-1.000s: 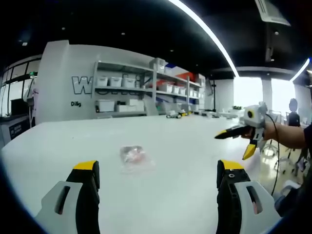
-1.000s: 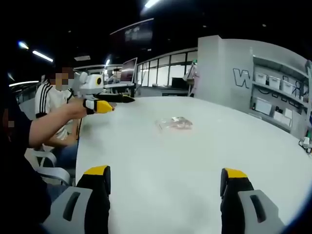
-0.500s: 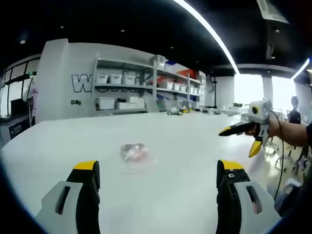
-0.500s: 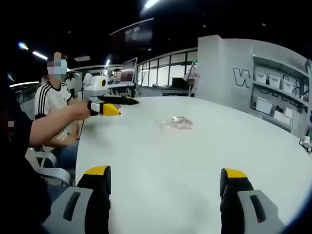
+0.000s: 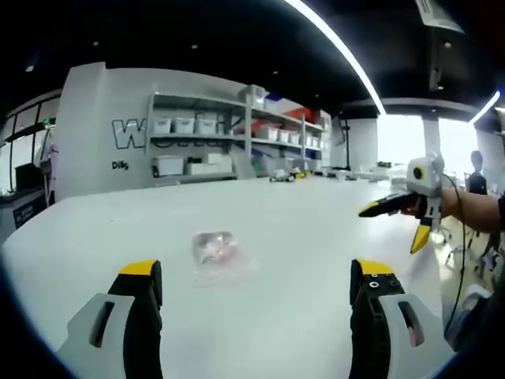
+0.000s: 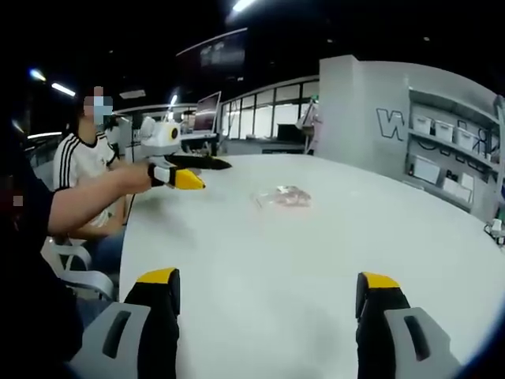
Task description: Open the resealable bag by pulling the two sides of the seal apart until the entire bag opening is separated and visibly accessible.
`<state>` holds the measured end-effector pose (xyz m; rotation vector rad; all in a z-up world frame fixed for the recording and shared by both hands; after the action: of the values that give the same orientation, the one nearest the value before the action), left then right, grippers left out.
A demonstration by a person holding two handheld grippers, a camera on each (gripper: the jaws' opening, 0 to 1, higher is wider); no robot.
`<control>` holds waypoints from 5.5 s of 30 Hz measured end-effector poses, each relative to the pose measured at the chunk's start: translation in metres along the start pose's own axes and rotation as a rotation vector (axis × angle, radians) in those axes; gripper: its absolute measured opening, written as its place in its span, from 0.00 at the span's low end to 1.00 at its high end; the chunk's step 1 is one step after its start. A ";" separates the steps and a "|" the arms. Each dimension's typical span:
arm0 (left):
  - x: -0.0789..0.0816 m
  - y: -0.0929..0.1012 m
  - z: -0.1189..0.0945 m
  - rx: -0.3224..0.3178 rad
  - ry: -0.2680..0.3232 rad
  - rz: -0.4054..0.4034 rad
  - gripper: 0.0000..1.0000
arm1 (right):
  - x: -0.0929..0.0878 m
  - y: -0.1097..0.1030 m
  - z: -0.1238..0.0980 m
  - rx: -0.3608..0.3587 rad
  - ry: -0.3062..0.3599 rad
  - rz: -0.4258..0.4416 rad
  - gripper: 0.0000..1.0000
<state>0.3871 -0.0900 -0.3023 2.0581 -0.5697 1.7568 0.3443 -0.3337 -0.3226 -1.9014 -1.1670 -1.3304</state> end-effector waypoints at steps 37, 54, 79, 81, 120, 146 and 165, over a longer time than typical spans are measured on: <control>-0.009 -0.003 0.030 0.004 0.000 0.020 0.96 | -0.003 0.007 0.005 0.006 -0.001 0.012 0.93; -0.016 -0.003 0.039 0.016 0.011 0.042 0.95 | -0.007 0.012 0.004 0.001 -0.008 0.019 0.93; -0.020 0.000 0.036 0.025 -0.002 0.053 0.91 | 0.003 0.018 0.013 -0.002 0.026 0.033 0.92; -0.020 0.002 0.036 0.024 -0.003 0.056 0.91 | 0.003 0.021 0.014 -0.007 0.023 0.032 0.92; -0.022 0.008 0.033 0.024 0.006 0.042 0.91 | 0.034 0.039 0.054 0.017 0.038 0.017 0.88; -0.020 -0.012 0.044 0.024 0.005 0.039 0.91 | 0.045 0.045 0.078 0.042 0.037 0.003 0.87; -0.020 -0.008 0.040 0.028 0.010 0.035 0.91 | 0.049 0.047 0.096 0.061 0.033 0.001 0.85</control>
<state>0.4225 -0.1032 -0.3284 2.0696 -0.5846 1.8036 0.4366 -0.2620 -0.3103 -1.8299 -1.1772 -1.3061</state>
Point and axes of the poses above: the point that each gripper's makers call its tool centre point, and the gripper's own axes: z roughly forward along the fingers, y roughly to its right, x roughly out of its top, the point moved 3 cm from there along -z, roughly backward along the fingers, and after that the axes turned 1 degree about x, right-handed, at the moved point
